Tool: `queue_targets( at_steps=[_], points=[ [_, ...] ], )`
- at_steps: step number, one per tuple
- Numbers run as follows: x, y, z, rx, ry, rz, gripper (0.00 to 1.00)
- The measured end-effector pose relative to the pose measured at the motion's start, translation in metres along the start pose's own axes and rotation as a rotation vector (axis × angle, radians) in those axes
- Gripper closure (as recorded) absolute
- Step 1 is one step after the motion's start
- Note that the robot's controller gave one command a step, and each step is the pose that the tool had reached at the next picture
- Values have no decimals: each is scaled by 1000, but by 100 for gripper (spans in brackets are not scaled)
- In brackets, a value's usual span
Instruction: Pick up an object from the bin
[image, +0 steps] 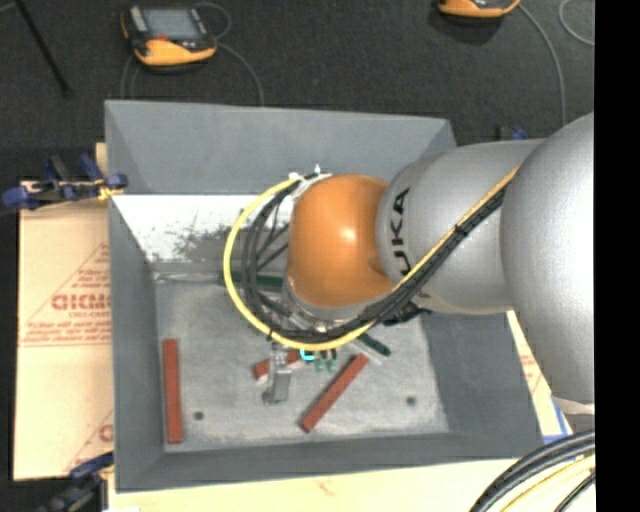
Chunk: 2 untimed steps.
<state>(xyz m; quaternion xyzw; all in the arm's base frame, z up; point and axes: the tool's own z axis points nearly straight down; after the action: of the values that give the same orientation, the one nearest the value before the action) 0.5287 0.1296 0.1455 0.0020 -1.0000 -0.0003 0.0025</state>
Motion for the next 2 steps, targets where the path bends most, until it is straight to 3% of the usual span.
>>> queue_targets(
  at_steps=[1, 2],
  points=[
    [-2, 0, -4, -1, -8, 3, 0],
    [-2, -65, 72, 1, -7, -133, 100]
  ],
)
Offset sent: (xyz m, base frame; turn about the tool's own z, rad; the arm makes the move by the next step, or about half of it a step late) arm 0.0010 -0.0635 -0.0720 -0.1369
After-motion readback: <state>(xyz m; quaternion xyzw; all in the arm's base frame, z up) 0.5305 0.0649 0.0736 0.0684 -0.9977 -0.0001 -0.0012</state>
